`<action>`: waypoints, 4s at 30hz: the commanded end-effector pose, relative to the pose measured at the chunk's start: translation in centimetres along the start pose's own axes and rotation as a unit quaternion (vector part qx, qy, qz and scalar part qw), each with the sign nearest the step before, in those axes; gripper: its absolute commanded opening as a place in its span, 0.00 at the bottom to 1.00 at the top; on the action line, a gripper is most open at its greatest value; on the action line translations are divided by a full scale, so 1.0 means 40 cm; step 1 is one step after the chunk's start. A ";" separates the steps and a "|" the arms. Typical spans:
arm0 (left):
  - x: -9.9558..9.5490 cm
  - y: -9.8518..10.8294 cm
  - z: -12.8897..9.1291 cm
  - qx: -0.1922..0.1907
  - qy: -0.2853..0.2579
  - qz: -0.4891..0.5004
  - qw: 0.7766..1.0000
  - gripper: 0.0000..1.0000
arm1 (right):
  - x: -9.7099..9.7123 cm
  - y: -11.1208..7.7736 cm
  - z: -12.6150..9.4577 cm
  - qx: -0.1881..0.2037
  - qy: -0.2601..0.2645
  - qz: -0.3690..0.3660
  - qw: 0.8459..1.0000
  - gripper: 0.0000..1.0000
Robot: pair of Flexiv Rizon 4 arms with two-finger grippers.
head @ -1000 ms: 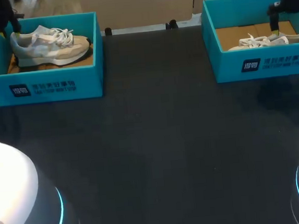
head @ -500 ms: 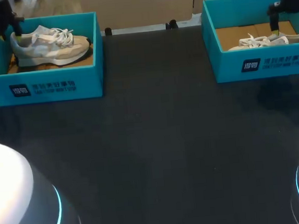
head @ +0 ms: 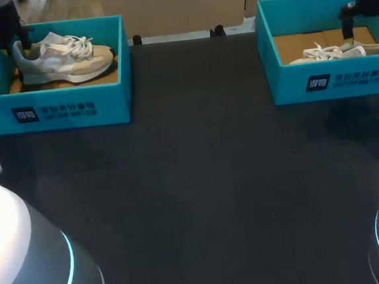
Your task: Take the shoe out of the shoebox, open the shoe tongue, remove and reinsert the insole, then place the shoe into the shoebox
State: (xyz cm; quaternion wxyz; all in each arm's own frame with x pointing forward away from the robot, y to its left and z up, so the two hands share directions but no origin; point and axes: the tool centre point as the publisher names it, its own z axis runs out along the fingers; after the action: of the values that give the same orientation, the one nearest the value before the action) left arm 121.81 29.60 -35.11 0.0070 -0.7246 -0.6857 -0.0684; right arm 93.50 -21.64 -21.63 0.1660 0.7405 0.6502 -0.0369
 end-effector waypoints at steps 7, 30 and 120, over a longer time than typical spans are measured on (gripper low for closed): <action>0.004 0.015 0.041 0.018 -0.002 0.009 1.000 0.59 | -0.001 -0.001 0.000 0.000 0.000 0.000 1.000 1.00; 0.003 -0.020 0.063 0.030 -0.001 0.030 0.999 0.29 | -0.001 -0.001 0.000 0.000 0.000 0.000 1.000 1.00; 0.017 -0.156 -0.505 -0.045 0.011 0.032 0.998 0.00 | -0.001 -0.001 0.000 0.000 0.000 0.000 1.000 1.00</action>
State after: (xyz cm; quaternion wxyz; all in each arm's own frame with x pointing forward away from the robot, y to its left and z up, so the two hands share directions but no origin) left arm 116.21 29.55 -16.64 -0.0203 -0.7469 -0.6576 -0.0963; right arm 93.51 -21.64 -21.63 0.1660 0.7405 0.6502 -0.0368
